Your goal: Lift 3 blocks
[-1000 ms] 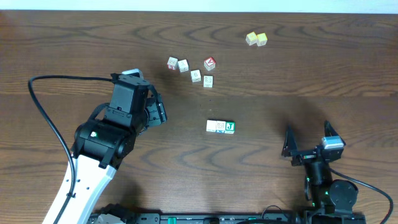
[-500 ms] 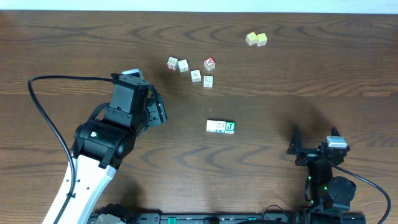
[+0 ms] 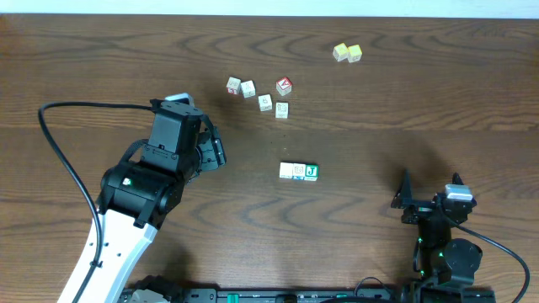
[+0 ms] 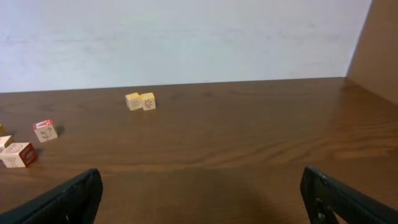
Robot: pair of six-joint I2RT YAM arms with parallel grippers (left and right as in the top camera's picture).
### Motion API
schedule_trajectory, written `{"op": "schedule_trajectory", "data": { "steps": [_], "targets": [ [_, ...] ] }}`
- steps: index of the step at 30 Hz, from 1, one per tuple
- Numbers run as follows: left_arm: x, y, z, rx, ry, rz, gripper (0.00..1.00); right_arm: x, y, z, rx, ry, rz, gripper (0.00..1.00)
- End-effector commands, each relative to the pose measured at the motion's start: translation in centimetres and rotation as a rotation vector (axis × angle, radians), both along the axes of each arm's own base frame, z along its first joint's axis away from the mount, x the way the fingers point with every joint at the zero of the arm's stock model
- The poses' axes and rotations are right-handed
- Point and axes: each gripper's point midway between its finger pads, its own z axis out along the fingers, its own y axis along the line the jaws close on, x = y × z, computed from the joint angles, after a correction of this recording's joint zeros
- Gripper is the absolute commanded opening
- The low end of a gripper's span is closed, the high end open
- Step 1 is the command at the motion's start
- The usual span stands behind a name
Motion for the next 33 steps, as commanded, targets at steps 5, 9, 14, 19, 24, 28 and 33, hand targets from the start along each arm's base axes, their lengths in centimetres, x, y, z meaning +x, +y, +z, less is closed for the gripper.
{"op": "schedule_trajectory", "data": {
  "steps": [5,9,14,19,24,28,33],
  "targets": [
    [0.3,0.2,0.9,0.003,-0.022,0.007,0.75,-0.1,-0.6,-0.1,-0.013,0.001,-0.026,0.99],
    [0.3,0.2,0.9,0.003,-0.022,0.007,0.75,-0.1,-0.6,-0.1,-0.013,0.001,-0.026,0.99],
    [0.3,0.2,0.9,0.003,-0.022,0.007,0.75,-0.1,-0.6,-0.1,-0.013,0.001,-0.026,0.99],
    [-0.5,0.6,0.2,0.028,0.018,0.007,0.75,-0.1,-0.6,-0.1,-0.013,0.001,-0.026,0.99],
    [-2.1,1.2,0.5,0.042,0.003,-0.023,0.75,-0.1,-0.6,-0.1,-0.013,0.001,-0.026,0.99],
    [-4.8,2.3,-0.7,0.111,-0.04,-0.119,0.75,-0.1,-0.6,-0.1,-0.013,0.001,-0.026,0.99],
    [-6.2,3.5,-2.6,0.106,-0.195,-0.162,0.75,-0.1,-0.6,-0.1,-0.013,0.001,-0.026,0.99]
  ]
}}
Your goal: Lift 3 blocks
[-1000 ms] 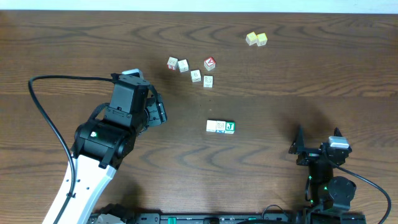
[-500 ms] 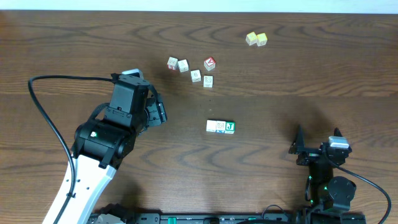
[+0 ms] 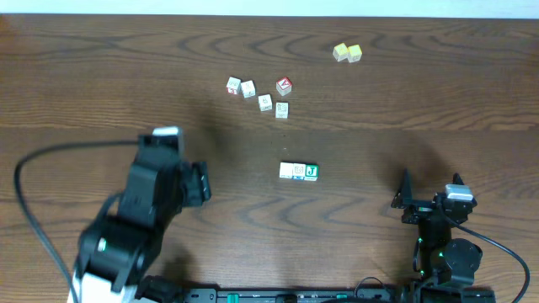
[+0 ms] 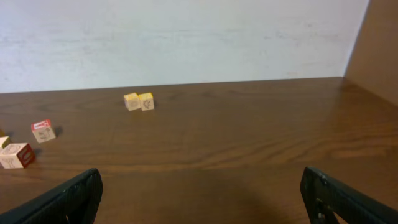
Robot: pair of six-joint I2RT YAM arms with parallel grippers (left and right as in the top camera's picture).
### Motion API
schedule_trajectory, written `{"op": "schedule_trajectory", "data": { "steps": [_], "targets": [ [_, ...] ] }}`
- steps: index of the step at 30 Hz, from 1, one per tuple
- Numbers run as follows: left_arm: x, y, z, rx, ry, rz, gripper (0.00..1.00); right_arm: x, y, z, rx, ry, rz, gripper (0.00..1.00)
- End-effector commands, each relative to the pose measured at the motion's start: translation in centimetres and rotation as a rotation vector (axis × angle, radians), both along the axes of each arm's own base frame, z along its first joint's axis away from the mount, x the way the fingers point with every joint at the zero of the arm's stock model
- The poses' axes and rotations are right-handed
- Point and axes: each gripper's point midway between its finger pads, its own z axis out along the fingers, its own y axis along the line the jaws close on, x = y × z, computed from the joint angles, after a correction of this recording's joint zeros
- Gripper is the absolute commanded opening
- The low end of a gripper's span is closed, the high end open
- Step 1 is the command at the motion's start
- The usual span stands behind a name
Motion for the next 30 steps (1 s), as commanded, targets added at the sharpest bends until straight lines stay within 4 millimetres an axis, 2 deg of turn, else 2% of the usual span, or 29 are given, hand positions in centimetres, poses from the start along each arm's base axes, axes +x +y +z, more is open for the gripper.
{"op": "schedule_trajectory", "data": {
  "steps": [1,4,9,13,21,30],
  "targets": [
    [-0.8,0.7,-1.7,0.033,-0.097,-0.083,0.75,-0.1,-0.5,-0.1,-0.012,0.001,-0.022,0.99],
    [-0.9,1.4,-1.7,-0.014,-0.243,-0.088,0.75,-0.1,-0.5,-0.1,-0.012,0.001,-0.022,0.99],
    [-1.3,4.7,-1.7,-0.029,-0.413,0.045,0.75,-0.1,-0.5,-0.1,-0.012,0.001,-0.022,0.99],
    [-1.0,5.4,-2.2,-0.019,-0.499,0.073,0.75,-0.1,-0.5,-0.1,-0.012,0.001,-0.022,0.99],
    [0.0,3.9,-1.9,-0.05,-0.683,-0.019,0.75,-0.1,-0.5,-0.1,-0.012,0.001,-0.022,0.99],
    [0.7,4.4,-2.9,-0.035,-0.744,0.003,0.75,-0.1,-0.5,-0.1,-0.012,0.001,-0.022,0.99]
  ]
}}
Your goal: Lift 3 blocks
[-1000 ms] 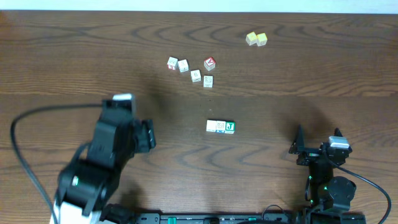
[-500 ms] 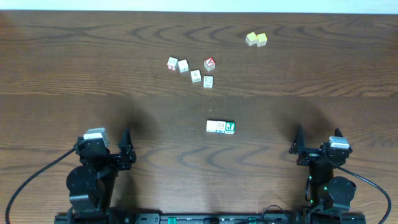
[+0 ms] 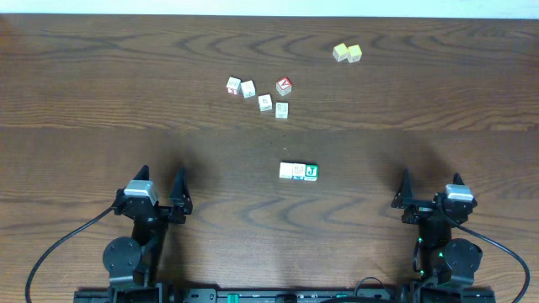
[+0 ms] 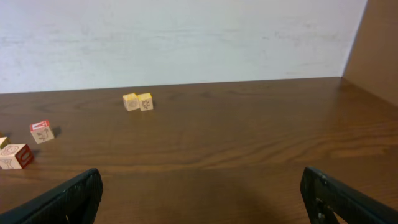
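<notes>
Several small lettered blocks lie on the wooden table. A cluster holds a white block (image 3: 233, 85), another white one (image 3: 248, 88), a red-topped block (image 3: 285, 85) and two more nearby (image 3: 265, 103). A white block (image 3: 291, 171) touches a green J block (image 3: 311, 172) mid-table. Two yellow blocks (image 3: 346, 53) sit far back, also seen in the right wrist view (image 4: 138, 101). My left gripper (image 3: 161, 174) rests open at the front left, holding nothing. My right gripper (image 3: 430, 178) rests open at the front right, nothing between its fingers (image 4: 74, 196).
The dark wooden table (image 3: 421, 93) runs to a white wall (image 4: 186, 37) at the back. A brown panel (image 4: 379, 43) stands at the far right. Black cables loop from both arm bases along the front edge.
My left arm, which stood out over the left middle of the table, is now folded back at the front edge with its gripper open. The blocks and the right arm stayed put.
My left arm first reached out over the table, its gripper left of the block cluster. A second later it stood drawn back toward the front. Now it sits parked at the front left. All blocks lie where they were throughout.
</notes>
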Robot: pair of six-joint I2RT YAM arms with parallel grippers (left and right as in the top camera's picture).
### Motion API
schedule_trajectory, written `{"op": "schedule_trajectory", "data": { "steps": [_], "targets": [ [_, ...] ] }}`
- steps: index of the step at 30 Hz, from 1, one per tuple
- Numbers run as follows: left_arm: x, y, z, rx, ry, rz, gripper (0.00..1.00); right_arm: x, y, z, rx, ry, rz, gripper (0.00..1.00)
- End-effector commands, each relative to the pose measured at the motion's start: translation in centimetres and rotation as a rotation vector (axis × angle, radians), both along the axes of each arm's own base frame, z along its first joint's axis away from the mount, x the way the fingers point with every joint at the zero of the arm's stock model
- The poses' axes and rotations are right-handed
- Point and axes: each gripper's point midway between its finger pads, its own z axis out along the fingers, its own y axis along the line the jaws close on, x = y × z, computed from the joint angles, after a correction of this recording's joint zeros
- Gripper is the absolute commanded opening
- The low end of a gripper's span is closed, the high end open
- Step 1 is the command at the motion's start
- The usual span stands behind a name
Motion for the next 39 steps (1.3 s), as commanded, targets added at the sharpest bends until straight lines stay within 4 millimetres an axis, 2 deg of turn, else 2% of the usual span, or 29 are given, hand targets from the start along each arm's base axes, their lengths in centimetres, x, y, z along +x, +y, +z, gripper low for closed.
{"op": "schedule_trajectory", "data": {
  "steps": [1,10,15,22,27,39],
  "targets": [
    [0.1,0.4,-0.6,0.018,-0.014,0.019,0.75,-0.1,-0.4,0.0,-0.012,0.001,-0.018,0.99],
    [0.1,0.9,-1.3,0.019,-0.008,0.053,0.75,-0.1,-0.4,0.0,-0.012,0.001,-0.018,0.99],
    [-0.1,1.8,-4.0,0.018,0.103,0.107,0.75,-0.1,-0.4,0.0,-0.012,0.001,-0.018,0.99],
    [-0.1,2.2,-4.0,0.032,0.104,0.132,0.75,-0.1,-0.4,0.0,-0.012,0.001,-0.018,0.99],
    [-0.1,1.4,-4.0,0.137,0.096,0.085,0.75,-0.1,-0.4,0.0,-0.012,0.001,-0.019,0.99],
    [-0.1,1.6,-4.0,0.14,0.097,0.101,0.75,-0.1,-0.4,0.0,-0.012,0.001,-0.018,0.99]
  ]
}}
